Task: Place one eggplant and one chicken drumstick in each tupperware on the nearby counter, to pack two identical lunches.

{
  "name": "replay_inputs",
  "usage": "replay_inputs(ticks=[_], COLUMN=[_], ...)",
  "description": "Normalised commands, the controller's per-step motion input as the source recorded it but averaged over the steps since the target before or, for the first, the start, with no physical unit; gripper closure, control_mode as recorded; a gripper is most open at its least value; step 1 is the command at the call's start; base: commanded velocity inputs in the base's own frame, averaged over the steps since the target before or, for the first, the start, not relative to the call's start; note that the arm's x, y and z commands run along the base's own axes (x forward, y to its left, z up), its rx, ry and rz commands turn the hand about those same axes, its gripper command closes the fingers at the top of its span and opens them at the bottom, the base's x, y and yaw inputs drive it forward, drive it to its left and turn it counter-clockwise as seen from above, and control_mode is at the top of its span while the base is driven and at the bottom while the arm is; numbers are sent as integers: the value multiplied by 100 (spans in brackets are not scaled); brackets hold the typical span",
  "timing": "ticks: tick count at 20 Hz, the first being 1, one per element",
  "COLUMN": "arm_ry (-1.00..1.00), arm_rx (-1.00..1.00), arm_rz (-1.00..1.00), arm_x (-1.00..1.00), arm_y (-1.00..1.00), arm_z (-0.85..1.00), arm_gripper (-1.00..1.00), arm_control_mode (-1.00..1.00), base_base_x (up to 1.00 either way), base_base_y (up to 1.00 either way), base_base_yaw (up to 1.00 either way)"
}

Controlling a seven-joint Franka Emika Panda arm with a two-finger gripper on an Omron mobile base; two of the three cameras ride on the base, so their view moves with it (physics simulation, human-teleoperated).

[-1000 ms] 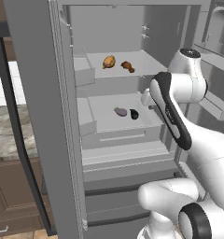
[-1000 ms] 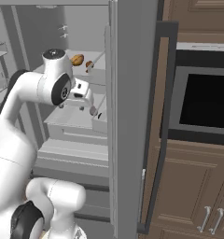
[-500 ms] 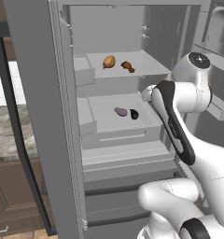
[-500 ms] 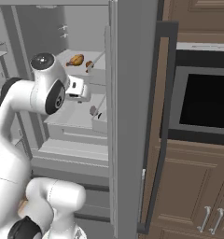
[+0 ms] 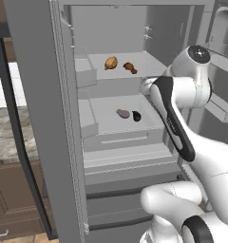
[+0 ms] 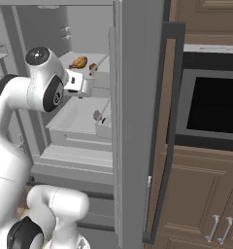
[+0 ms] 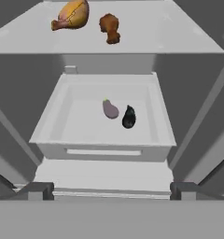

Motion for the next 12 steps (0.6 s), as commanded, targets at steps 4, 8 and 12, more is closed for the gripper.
replay_inputs(ticks=[4,8,12], arm_ry=[0,0,1], arm_rx=[0,0,0], arm_rz=[-2,-4,-5], arm_x=[38,38,49], arm_y=[6,1,0], arm_z=[19,22,18], arm_gripper=[-100,-100,-100], arm_control_mode=[-100,-100,-100], base_base_x=[0,0,0], base_base_y=[0,0,0], base_base_yaw=[0,0,0])
